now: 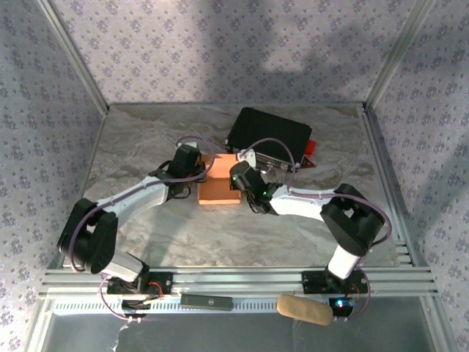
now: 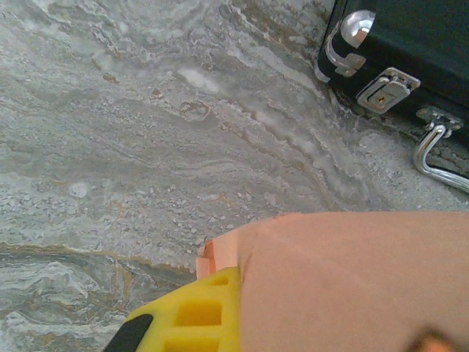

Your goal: Fold the paper box

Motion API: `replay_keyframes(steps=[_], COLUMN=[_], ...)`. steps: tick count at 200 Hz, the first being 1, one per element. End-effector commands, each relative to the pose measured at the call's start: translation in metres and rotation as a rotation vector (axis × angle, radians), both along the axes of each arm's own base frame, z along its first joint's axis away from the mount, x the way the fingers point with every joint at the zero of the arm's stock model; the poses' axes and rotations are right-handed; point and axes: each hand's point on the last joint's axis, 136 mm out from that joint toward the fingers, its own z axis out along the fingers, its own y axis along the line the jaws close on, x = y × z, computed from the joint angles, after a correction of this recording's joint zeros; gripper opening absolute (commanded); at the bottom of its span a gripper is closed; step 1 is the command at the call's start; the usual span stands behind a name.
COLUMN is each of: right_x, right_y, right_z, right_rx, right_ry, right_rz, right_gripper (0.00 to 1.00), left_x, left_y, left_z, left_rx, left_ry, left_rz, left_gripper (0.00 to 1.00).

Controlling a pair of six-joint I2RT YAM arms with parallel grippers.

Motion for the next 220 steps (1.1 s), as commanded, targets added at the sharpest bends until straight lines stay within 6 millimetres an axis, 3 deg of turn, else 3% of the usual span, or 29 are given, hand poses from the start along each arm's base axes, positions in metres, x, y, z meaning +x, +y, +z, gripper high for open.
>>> replay_keyframes(steps=[1,145,220], right_x=[-0.01,-0.04,-0.049], right_y=[0.021,0.02,0.014], right_z=[0.021,-0.012,-0.016], right_rx=[0.072,-0.086,-0.105], right_ry=[-0.128,-0.149,-0.11], right_rz=[0.05,0.093,0.112], right_gripper=[0.0,0.0,0.08], left_x=[0.0,-0.052,-0.067], left_y=[-0.024,-0.02,-0.012], left_z=[0.037,0.009,-0.008], left_rx=[-0.145,-0.202,-0.134], left_ry=[-0.147,-0.226,-0.24], left_rz=[-0.054,-0.124,-0.099], left_gripper=[0.0,0.0,0.0])
